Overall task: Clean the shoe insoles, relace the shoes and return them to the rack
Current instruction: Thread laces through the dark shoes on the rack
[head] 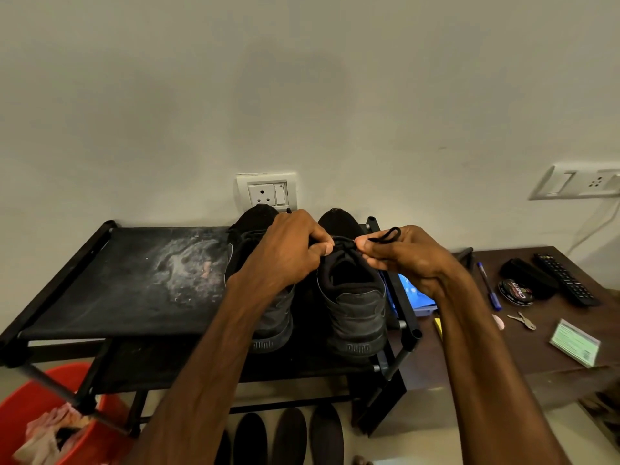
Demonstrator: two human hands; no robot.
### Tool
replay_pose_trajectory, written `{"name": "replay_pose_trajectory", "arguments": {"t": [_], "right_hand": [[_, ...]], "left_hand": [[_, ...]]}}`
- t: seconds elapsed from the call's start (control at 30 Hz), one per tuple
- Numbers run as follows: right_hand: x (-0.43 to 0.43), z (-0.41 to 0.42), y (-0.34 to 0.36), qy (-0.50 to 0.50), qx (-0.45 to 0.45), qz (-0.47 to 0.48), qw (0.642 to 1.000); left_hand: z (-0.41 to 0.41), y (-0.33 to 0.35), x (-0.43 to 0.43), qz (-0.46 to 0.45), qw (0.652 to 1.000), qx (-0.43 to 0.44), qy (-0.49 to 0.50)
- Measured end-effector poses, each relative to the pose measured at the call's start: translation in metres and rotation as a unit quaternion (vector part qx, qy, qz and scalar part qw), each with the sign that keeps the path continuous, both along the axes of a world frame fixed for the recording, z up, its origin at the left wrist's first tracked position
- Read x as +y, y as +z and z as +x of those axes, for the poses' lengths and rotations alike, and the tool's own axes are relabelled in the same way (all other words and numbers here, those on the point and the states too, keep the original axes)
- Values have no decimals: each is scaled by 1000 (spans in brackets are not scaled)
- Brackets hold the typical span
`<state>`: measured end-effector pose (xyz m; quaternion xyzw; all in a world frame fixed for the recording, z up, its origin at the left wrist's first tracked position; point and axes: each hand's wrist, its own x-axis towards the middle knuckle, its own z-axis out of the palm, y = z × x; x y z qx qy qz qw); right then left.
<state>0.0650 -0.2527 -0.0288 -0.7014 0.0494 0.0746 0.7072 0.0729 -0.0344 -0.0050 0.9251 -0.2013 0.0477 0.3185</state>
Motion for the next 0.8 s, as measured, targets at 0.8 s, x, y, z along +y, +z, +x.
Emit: {"name": "replay_pose_trajectory", "arguments": {"t": [0.8], "right_hand": [[9, -11, 22, -4, -179, -407, 896]], "left_hand": [[-15, 7, 0, 299, 952, 63, -8]]}}
